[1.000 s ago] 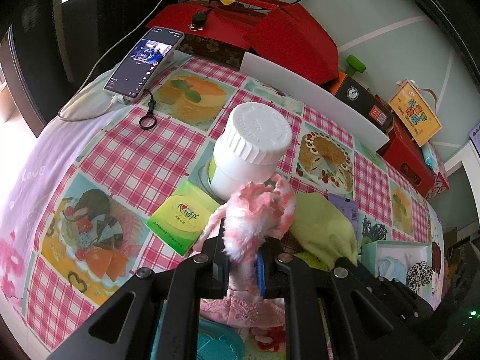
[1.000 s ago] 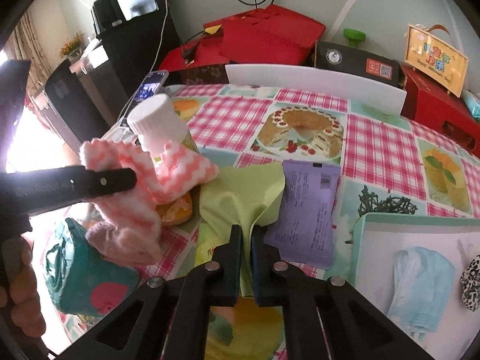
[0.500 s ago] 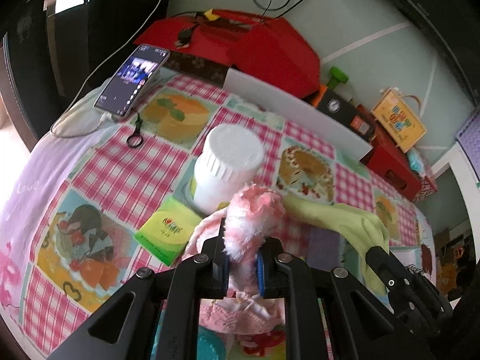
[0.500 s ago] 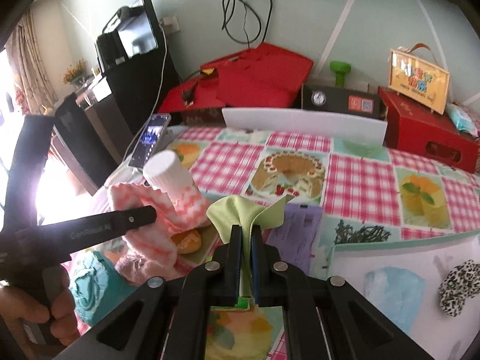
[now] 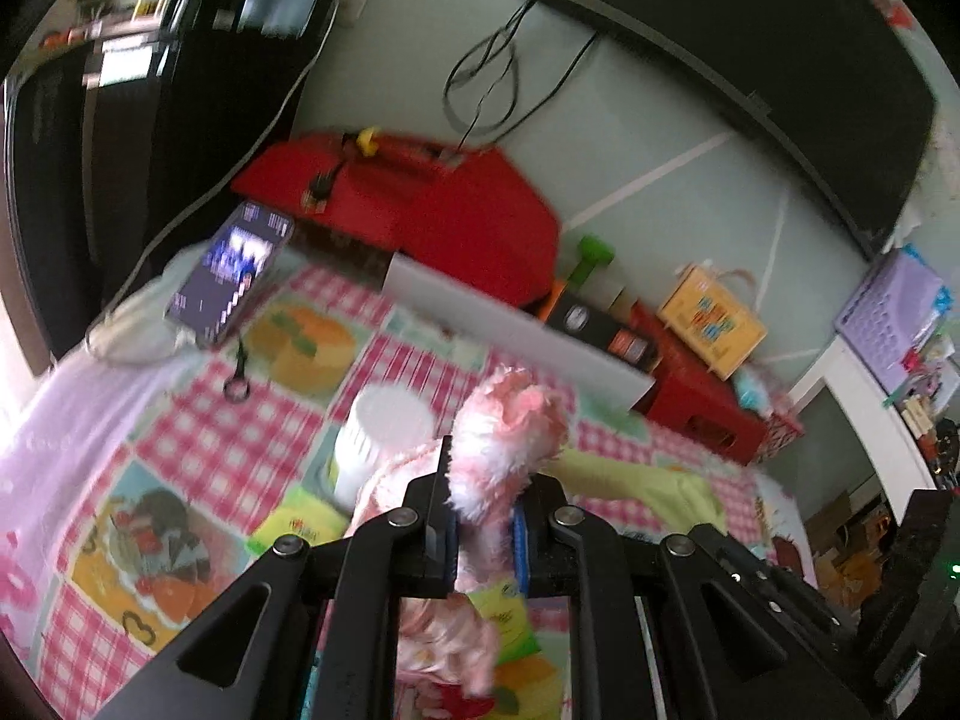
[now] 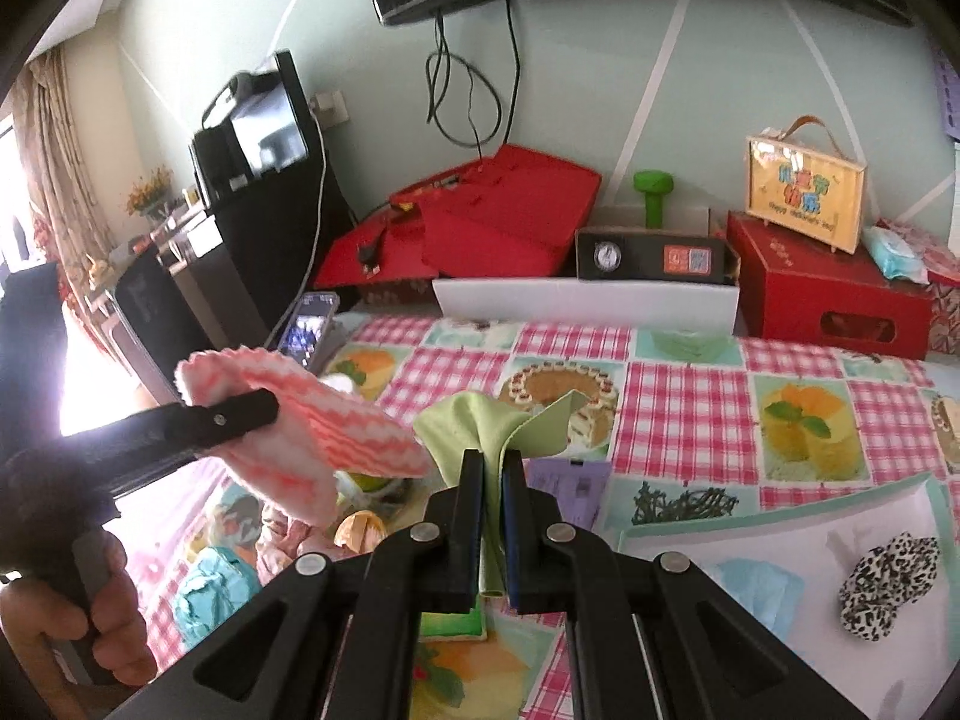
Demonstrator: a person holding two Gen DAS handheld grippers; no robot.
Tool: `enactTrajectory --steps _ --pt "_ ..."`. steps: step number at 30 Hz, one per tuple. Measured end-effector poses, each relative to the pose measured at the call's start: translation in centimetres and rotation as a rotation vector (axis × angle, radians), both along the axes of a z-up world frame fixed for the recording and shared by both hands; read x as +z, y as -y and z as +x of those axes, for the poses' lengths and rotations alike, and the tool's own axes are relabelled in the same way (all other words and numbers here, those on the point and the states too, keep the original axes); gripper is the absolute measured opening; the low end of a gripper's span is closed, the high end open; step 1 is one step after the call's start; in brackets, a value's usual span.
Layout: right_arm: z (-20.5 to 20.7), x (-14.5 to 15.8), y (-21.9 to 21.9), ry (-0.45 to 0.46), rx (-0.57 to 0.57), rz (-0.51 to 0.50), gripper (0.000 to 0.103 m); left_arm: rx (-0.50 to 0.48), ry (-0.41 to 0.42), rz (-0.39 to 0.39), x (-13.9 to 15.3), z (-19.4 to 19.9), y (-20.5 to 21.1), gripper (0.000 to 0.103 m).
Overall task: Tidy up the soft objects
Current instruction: 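Lift the pink cloth with the left tool while the right tool carries the green cloth toward the tray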
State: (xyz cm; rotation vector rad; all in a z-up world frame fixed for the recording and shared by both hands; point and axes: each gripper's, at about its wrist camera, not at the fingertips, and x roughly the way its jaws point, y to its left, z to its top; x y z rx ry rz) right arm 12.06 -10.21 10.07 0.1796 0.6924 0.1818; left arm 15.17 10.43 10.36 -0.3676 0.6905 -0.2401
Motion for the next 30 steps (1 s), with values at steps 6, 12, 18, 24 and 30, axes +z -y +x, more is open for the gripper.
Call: enactTrajectory --steps 6,12,18,24,30 --pt "-1.1 2.0 0.8 0.058 -0.02 0.016 0.007 -0.022 0.119 -0.02 2.5 -1.4 0.2 0.014" --pt "-1.7 3.1 2.1 0.087 -0.047 0.026 0.007 -0.076 0.14 0.005 3.0 -1.6 2.5 0.014" --pt "-2.6 3.9 4.6 0.103 -0.123 0.008 0.007 -0.154 0.127 0.039 2.7 -1.6 6.1 0.014" --pt "-4.4 5.1 9.5 0.121 -0.272 -0.027 0.007 -0.256 0.128 0.051 2.5 -2.2 10.2 0.014" --pt "-6.9 6.0 14.5 0.132 -0.433 -0.072 0.007 -0.35 0.134 0.056 2.4 -2.9 14.0 0.014"
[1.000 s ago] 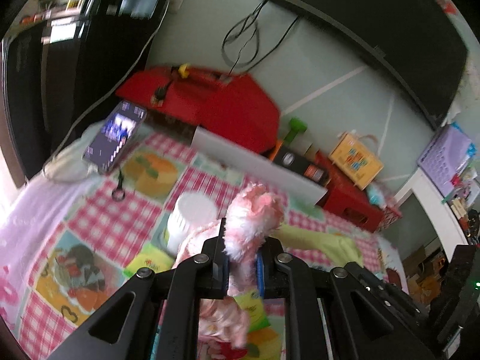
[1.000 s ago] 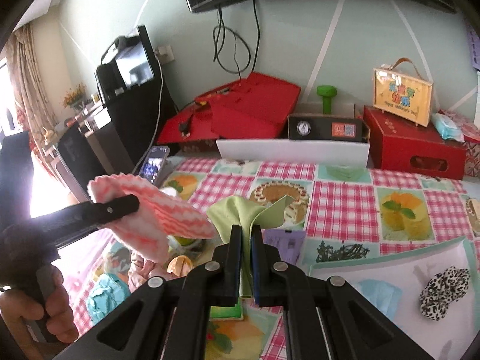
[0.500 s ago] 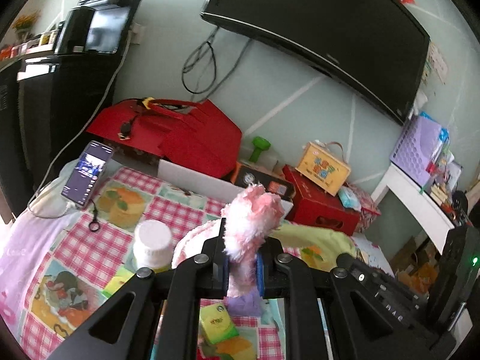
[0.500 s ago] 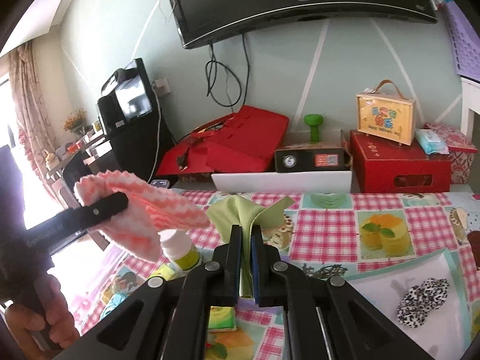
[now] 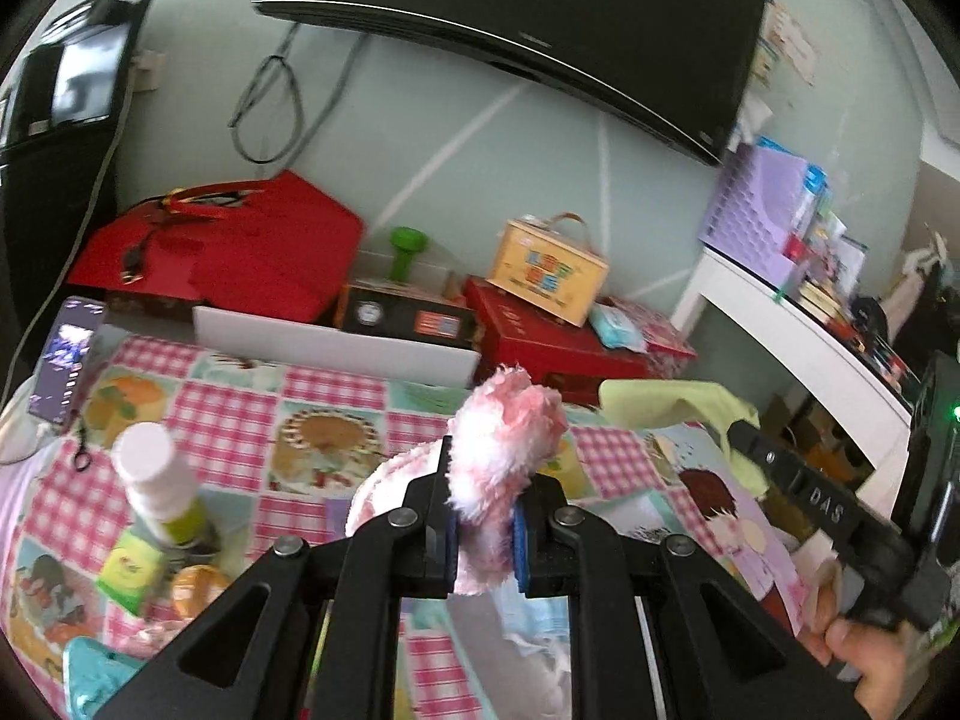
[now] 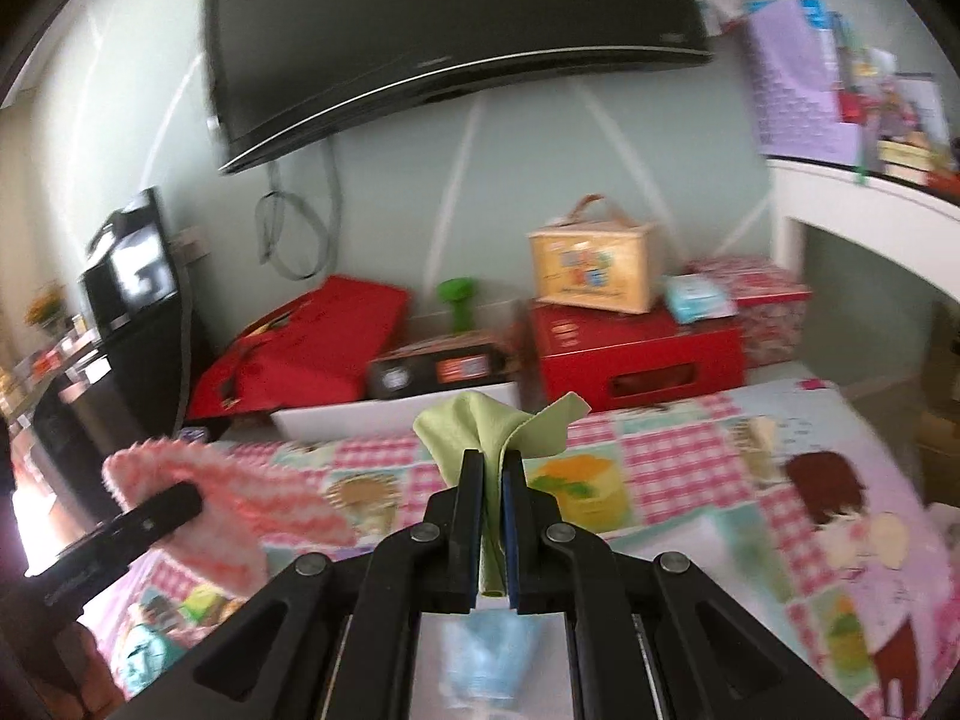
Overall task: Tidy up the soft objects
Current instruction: 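Lift the pink cloth with the left tool while the right tool carries the green cloth toward the tray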
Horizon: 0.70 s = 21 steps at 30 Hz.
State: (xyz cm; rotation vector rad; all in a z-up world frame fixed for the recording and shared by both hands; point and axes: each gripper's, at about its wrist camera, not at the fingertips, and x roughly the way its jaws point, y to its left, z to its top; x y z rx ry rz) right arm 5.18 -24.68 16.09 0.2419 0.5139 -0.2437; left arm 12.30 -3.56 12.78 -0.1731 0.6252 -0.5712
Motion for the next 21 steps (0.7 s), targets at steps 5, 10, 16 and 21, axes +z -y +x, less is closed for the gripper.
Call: enactTrajectory --steps 5,10,16,21 --pt "-1.8 0.1 4.1 -0.006 -0.118 0.001 0.007 -0.073 -0.008 0.03 -0.5 -0.8 3.0 0.014" --pt "-3.3 -0.2 6.8 -0.025 -0.198 0.009 0.007 -0.132 -0.031 0.042 -1.2 -1.3 5.2 0.014" --pt "-2.8 -1.8 7.9 -0.094 -0.202 0.038 0.007 -0.189 -0.064 0.08 -2.6 -1.5 7.6 0.014" --pt "-1.6 -3.3 7.2 -0.174 -0.168 0.042 0.007 -0.22 -0.118 0.1 -3.8 -1.3 8.4 0.014"
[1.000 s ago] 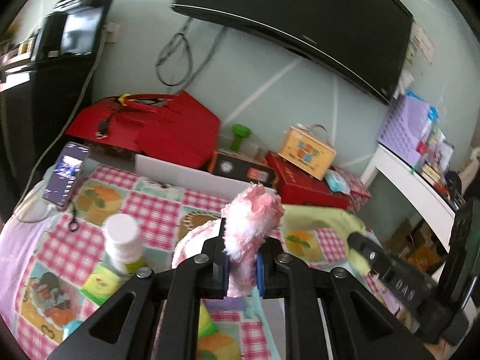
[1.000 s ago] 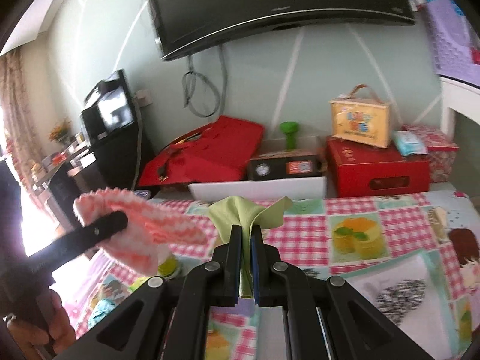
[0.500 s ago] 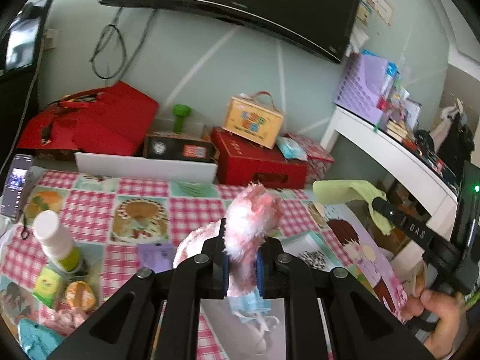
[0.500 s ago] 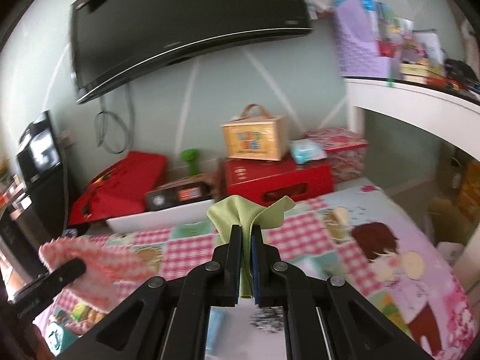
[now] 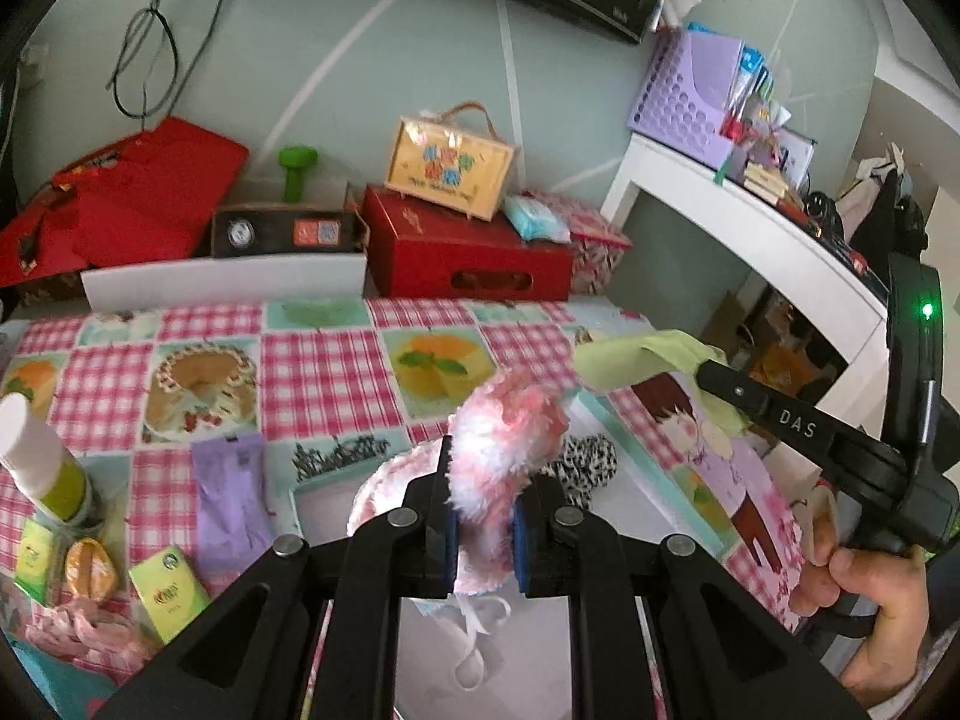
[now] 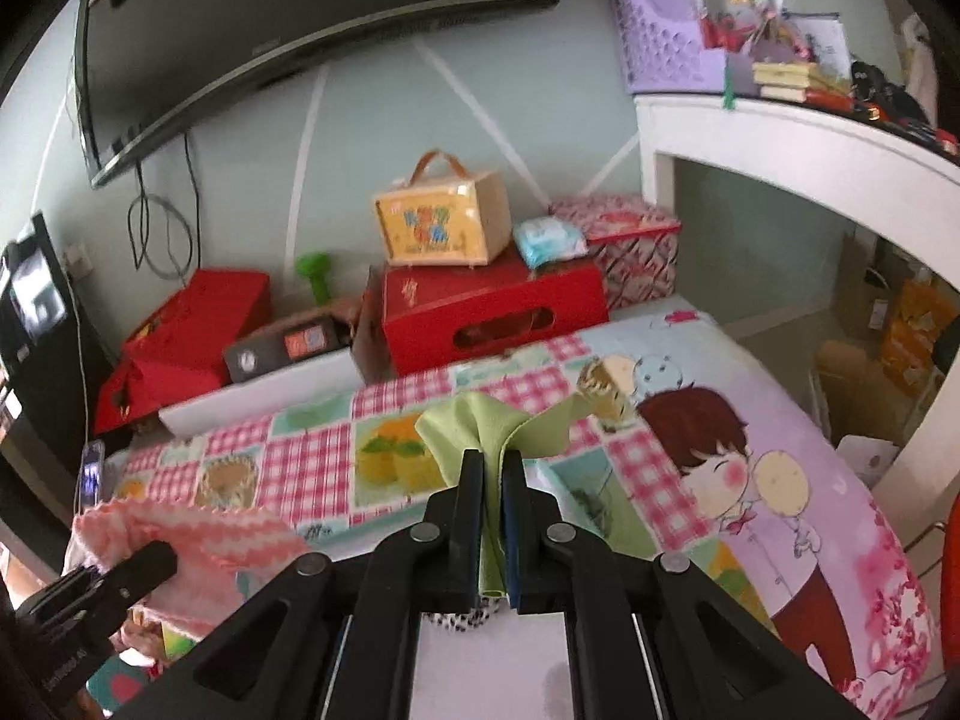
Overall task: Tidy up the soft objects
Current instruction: 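Lift the pink cloth with the left tool while the right tool carries the green cloth toward the tray, then lower the pink cloth with the left tool while the right tool lowers the green cloth into the tray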
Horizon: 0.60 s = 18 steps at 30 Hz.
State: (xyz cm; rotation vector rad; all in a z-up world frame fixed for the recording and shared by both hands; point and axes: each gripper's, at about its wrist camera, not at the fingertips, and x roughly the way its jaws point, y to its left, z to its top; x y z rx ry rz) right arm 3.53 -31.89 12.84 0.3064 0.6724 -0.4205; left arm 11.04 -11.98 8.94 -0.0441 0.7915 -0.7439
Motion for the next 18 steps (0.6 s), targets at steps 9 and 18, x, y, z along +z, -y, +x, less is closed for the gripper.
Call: enactTrajectory --steps 9,18 --pt "1.7 -2.0 -1.9 -0.143 0.075 0.02 0.007 -0.019 -0.064 0.052 -1.6 0.4 0.9 0.014" --pt "4.2 -7.1 -2.7 -0.281 0.134 0.089 0.007 0.031 -0.176 0.099 -5.7 2.4 1.4 0.014"
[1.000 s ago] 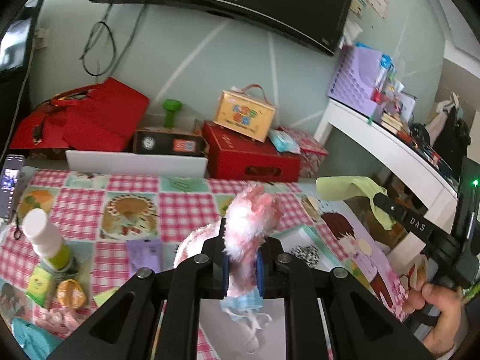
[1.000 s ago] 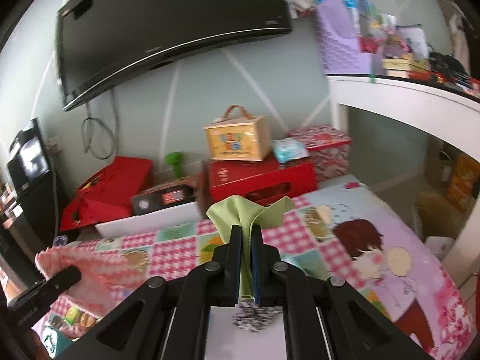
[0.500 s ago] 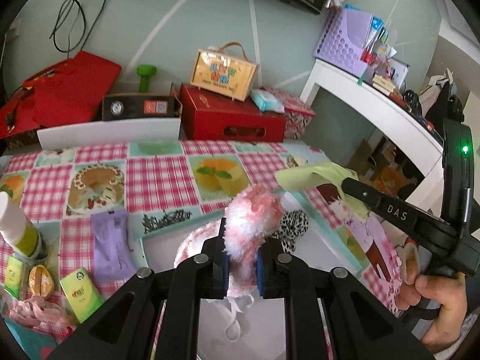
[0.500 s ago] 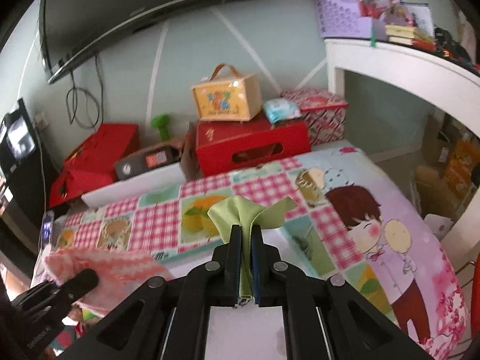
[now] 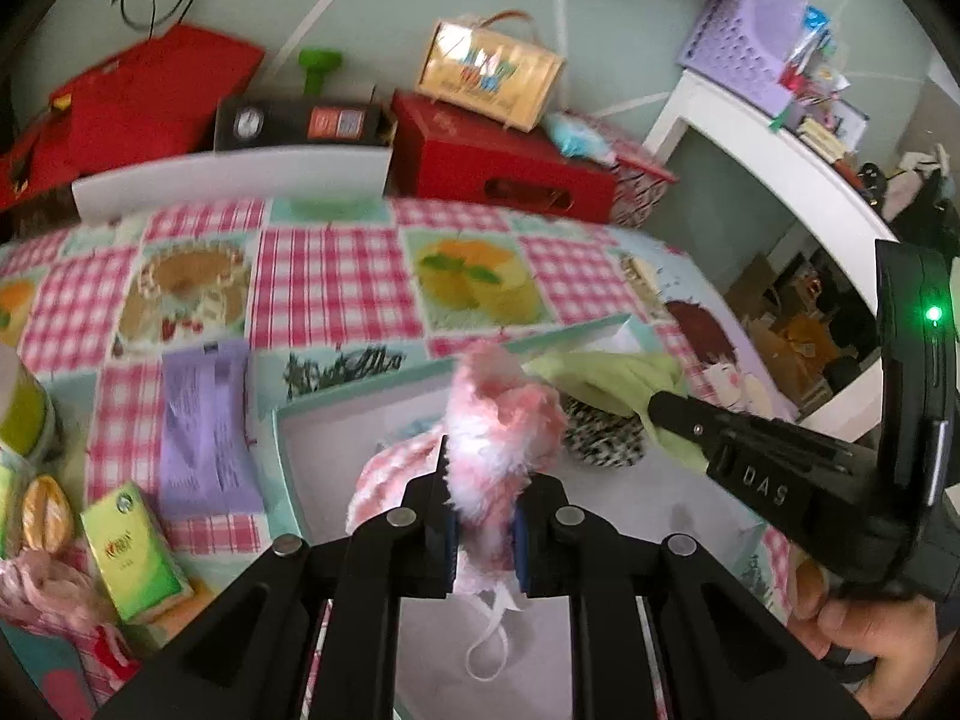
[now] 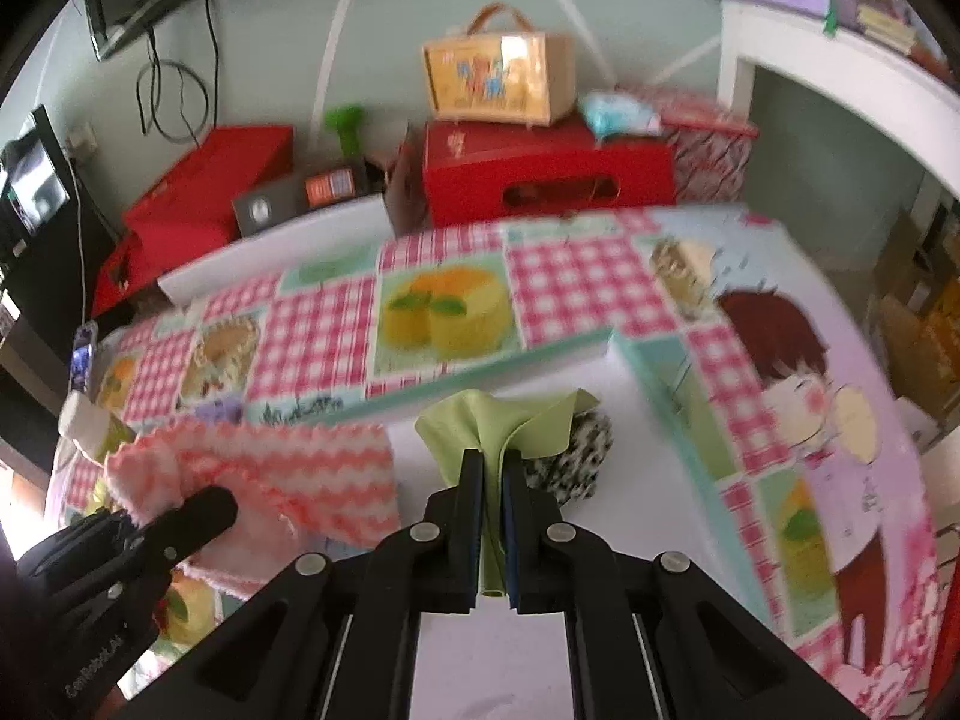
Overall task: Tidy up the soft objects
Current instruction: 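Lower the pink cloth with the left tool while the right tool lowers the green cloth into the tray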
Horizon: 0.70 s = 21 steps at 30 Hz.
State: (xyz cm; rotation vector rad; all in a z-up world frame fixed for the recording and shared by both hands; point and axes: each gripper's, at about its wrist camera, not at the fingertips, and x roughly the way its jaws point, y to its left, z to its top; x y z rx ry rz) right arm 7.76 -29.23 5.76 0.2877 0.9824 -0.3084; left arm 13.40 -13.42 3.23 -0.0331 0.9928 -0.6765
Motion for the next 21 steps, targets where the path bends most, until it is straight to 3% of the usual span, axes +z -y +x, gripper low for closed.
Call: enactTrajectory --steps 6,11,18,21 --pt "1.0 -3.5 0.0 -0.101 0.003 0.041 0.007 0.021 -0.055 0.042 -1.9 0.8 0.4 0.014" --pt "1.0 -4.0 0.0 -0.115 0.009 0.049 0.008 0.045 -0.069 0.091 -3.0 1.5 0.4 0.015" --pt "1.3 -4.2 -0.1 -0.133 0.015 0.047 0.01 0.054 -0.094 0.093 -3.6 2.0 0.2 0.017" --pt "1.4 -4.0 -0.4 -0.14 0.023 0.033 0.01 0.061 -0.096 0.097 -3.4 2.0 0.0 0.024"
